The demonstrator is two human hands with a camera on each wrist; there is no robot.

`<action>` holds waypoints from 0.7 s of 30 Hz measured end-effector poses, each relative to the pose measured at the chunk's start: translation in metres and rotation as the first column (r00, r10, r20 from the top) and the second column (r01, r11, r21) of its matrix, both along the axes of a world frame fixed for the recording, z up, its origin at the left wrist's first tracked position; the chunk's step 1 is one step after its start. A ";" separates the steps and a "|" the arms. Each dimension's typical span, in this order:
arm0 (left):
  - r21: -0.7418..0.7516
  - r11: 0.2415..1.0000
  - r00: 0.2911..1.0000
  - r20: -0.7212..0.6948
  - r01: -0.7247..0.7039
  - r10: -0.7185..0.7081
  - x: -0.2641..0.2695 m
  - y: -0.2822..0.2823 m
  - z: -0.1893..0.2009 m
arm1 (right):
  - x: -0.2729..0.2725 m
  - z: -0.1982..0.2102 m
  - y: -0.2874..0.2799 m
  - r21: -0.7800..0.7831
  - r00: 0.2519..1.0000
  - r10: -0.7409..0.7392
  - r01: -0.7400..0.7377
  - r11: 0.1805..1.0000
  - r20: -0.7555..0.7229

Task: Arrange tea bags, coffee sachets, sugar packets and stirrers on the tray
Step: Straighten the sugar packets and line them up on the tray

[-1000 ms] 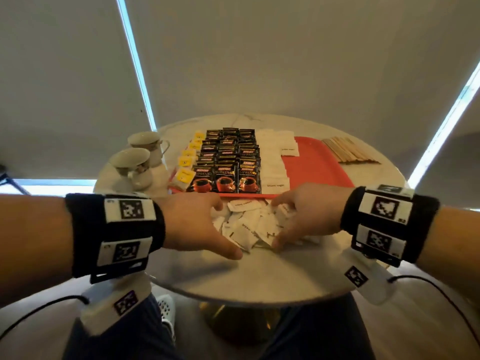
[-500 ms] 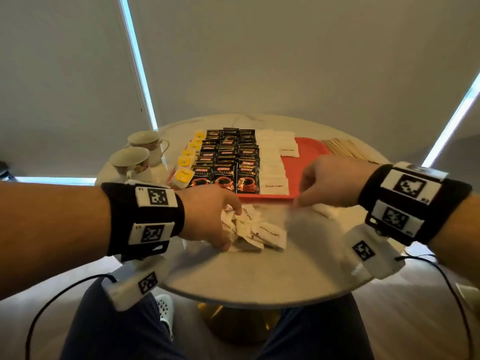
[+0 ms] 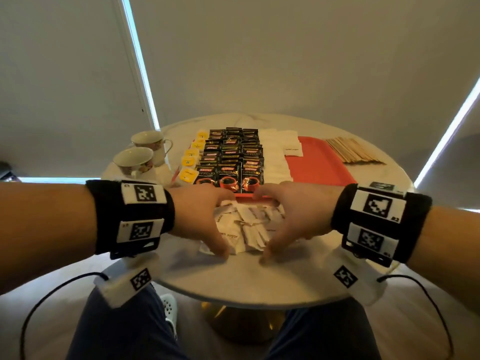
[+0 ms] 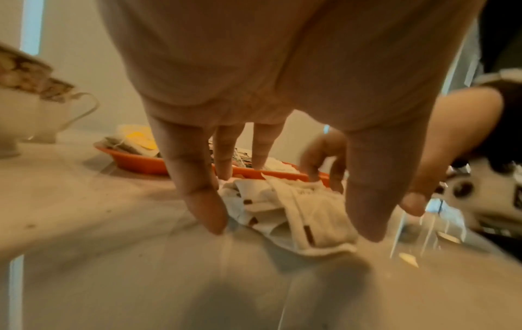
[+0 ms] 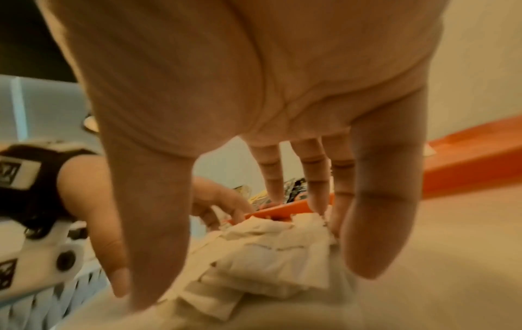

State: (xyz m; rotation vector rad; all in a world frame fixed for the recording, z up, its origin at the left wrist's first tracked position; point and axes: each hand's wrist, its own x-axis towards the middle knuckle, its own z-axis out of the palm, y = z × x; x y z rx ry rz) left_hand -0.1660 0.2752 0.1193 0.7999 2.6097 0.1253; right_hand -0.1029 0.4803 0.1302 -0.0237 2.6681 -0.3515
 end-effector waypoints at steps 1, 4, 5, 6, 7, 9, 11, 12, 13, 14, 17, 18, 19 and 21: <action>-0.014 1.000 0.999 -0.031 0.009 -0.009 0.001 0.003 -0.002 | -0.004 -0.001 -0.007 0.052 0.999 0.040 -0.040 0.998 -0.003; -0.090 0.996 0.993 -0.113 0.008 -0.019 0.005 0.008 -0.005 | -0.018 -0.012 -0.028 0.230 0.983 0.184 -0.174 0.958 -0.023; -0.104 0.995 0.992 -0.124 0.006 -0.019 0.005 0.009 -0.005 | -0.022 -0.015 -0.033 0.257 0.973 0.227 -0.211 0.943 -0.033; -0.106 0.994 0.991 -0.131 0.007 -0.021 0.006 0.010 -0.004 | -0.024 -0.017 -0.036 0.261 0.965 0.259 -0.238 0.935 -0.048; -0.096 0.995 0.991 -0.132 0.005 -0.017 0.006 0.010 -0.004 | -0.026 -0.019 -0.038 0.250 0.958 0.278 -0.254 0.934 -0.064; -0.056 0.998 0.993 -0.122 -0.005 -0.002 0.005 0.011 -0.004 | -0.028 -0.019 -0.038 0.185 0.956 0.277 -0.256 0.949 -0.099; -0.032 0.999 0.993 -0.115 -0.008 0.004 0.005 0.011 -0.003 | -0.030 -0.018 -0.037 0.130 0.960 0.255 -0.240 0.962 -0.115; -0.023 1.000 0.993 -0.116 -0.005 0.002 0.004 0.011 -0.004 | -0.032 -0.016 -0.035 0.110 0.964 0.240 -0.228 0.968 -0.115; -0.007 1.000 0.994 -0.113 -0.004 0.003 0.004 0.012 -0.005 | -0.034 -0.015 -0.033 0.080 0.971 0.211 -0.203 0.976 -0.114; 0.016 1.000 0.994 -0.106 -0.010 0.011 0.003 0.012 -0.006 | -0.035 -0.012 -0.030 0.035 0.978 0.170 -0.167 0.985 -0.118; 0.082 0.994 0.996 -0.061 -0.066 0.071 -0.002 0.009 -0.008 | -0.041 -0.008 -0.014 -0.165 0.992 0.020 -0.040 0.985 -0.121; 0.097 0.991 0.994 -0.048 -0.090 0.095 -0.005 0.007 -0.007 | -0.043 -0.008 -0.007 -0.281 0.994 -0.045 0.014 0.960 -0.102; 0.126 0.984 0.992 -0.022 -0.124 0.128 -0.008 0.005 -0.006 | -0.045 -0.007 -0.001 -0.416 0.991 -0.116 0.076 0.906 -0.072; 0.268 0.929 0.966 0.115 -0.255 0.232 -0.015 -0.001 -0.006 | -0.047 -0.003 0.009 -0.658 0.972 -0.236 0.171 0.733 -0.011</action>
